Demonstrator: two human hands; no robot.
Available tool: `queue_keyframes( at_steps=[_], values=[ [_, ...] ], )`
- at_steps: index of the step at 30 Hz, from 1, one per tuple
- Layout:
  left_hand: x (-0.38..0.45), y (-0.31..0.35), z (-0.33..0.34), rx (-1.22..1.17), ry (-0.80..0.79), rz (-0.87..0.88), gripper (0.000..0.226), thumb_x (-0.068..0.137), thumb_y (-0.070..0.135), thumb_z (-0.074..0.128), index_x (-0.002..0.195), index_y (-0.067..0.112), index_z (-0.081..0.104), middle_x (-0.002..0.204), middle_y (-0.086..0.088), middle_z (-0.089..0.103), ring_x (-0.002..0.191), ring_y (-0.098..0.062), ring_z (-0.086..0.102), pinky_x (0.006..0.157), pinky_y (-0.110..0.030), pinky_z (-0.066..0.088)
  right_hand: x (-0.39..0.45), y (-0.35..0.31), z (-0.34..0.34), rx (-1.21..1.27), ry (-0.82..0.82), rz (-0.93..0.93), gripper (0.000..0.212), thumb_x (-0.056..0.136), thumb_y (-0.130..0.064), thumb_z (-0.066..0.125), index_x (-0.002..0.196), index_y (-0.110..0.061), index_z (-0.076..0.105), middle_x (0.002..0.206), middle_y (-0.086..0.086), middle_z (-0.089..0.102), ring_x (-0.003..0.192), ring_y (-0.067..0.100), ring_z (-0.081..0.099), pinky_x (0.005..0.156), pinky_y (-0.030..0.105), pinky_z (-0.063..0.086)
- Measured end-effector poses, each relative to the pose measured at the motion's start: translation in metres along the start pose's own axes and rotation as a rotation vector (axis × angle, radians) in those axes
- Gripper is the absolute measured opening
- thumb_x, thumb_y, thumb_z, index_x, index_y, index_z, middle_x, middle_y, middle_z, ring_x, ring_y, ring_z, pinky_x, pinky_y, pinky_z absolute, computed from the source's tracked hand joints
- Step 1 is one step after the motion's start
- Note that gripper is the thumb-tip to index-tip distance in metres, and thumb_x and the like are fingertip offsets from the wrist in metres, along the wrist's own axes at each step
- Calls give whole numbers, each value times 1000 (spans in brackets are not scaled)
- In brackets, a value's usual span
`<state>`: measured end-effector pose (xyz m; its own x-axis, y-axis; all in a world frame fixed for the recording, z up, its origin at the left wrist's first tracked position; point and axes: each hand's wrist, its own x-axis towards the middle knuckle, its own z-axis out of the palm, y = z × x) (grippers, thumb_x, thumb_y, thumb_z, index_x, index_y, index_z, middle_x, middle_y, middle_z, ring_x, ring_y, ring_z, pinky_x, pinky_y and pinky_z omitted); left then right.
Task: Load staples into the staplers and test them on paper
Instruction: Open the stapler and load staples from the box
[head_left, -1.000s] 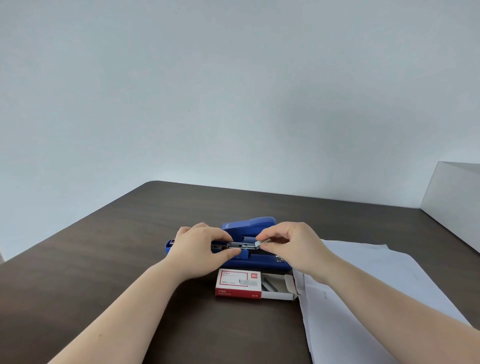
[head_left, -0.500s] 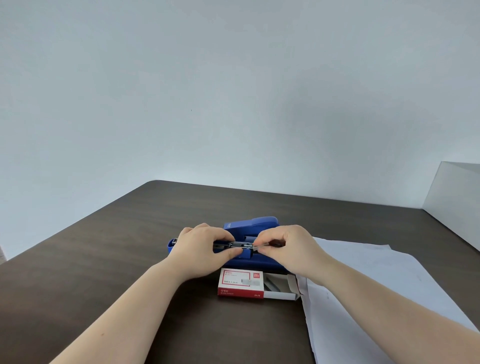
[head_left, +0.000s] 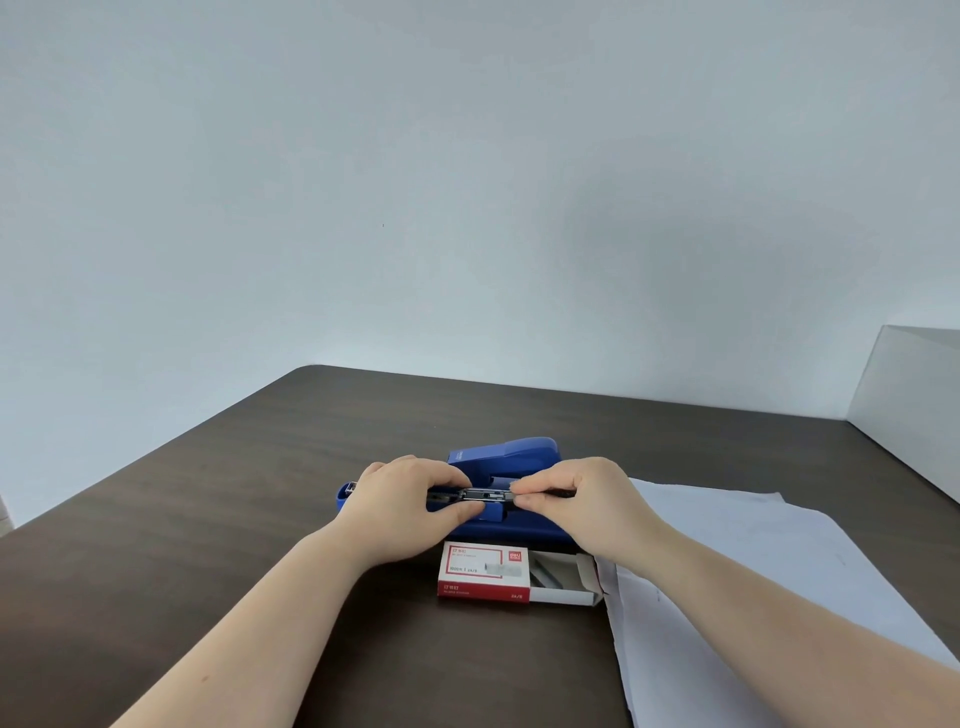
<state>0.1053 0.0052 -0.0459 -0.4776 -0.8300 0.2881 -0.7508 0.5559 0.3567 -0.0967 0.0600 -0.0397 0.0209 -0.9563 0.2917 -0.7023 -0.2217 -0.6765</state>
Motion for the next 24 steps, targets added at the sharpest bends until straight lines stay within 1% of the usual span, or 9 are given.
queue_keyframes(
  at_steps=[5, 8, 9, 12, 13, 14, 19, 22, 24],
  values=[
    [-1, 0, 0, -2, -13, -17, 26, 84, 53, 55, 104, 39, 65, 99, 22, 67, 97, -4, 57, 94, -35, 44, 1, -8, 2, 56, 118, -6, 17, 86, -21, 67, 101, -22, 75, 87, -19, 67, 80, -7, 61, 69, -3, 43],
    [-2, 0, -2, -12, -19, -22, 27, 85, 52, 56, 106, 38, 66, 102, 21, 68, 97, -3, 59, 94, -33, 46, 6, -12, -4, -12, 116, -31, 17, 86, -20, 66, 102, -21, 75, 94, -13, 71, 80, -4, 61, 72, -2, 42],
    [-2, 0, -2, -16, -19, -24, 27, 85, 51, 56, 106, 38, 66, 103, 20, 68, 97, -3, 59, 94, -33, 46, 7, -12, -6, -42, 85, -28, 17, 86, -19, 67, 101, -20, 75, 97, -10, 72, 83, -1, 63, 76, 1, 43],
    [-2, 1, -2, -20, -24, -25, 26, 85, 50, 56, 106, 37, 66, 102, 20, 68, 97, -3, 59, 93, -33, 46, 4, -8, -9, -70, 4, -3, 13, 85, -15, 68, 93, -19, 77, 96, -6, 75, 84, 12, 69, 83, 24, 55],
    [-2, 1, -2, -20, -28, -27, 26, 85, 50, 56, 106, 37, 66, 102, 19, 67, 97, -3, 59, 93, -33, 47, 3, -7, -10, -69, 3, -1, 12, 84, -14, 68, 90, -19, 77, 93, -6, 75, 84, 12, 69, 83, 28, 56],
    [-2, 1, -2, -18, -32, -29, 27, 85, 50, 56, 106, 37, 66, 102, 20, 67, 97, -3, 59, 93, -33, 47, 2, -6, -10, -69, 5, -4, 11, 84, -14, 68, 89, -19, 77, 92, -7, 74, 84, 11, 69, 83, 28, 56],
    [-2, 0, -2, -12, -40, -29, 27, 85, 51, 55, 107, 38, 65, 101, 20, 67, 97, -3, 59, 92, -33, 47, 2, -8, -8, -81, -19, -25, 13, 86, -14, 67, 93, -18, 77, 95, -7, 74, 86, 6, 65, 83, 20, 51],
    [-2, 0, -2, -13, -37, -28, 27, 85, 52, 55, 106, 38, 65, 100, 20, 67, 95, -4, 59, 92, -33, 47, 1, -7, -8, -62, 6, -41, 14, 86, -15, 67, 95, -19, 77, 90, -13, 70, 83, -1, 63, 76, 6, 45],
    [-2, 0, -2, -11, -39, -26, 27, 85, 51, 55, 106, 38, 65, 101, 20, 67, 96, -4, 59, 92, -33, 47, 1, -6, -8, -46, 18, -48, 15, 86, -15, 67, 97, -20, 76, 87, -17, 67, 82, -5, 61, 72, 1, 43]
  ],
)
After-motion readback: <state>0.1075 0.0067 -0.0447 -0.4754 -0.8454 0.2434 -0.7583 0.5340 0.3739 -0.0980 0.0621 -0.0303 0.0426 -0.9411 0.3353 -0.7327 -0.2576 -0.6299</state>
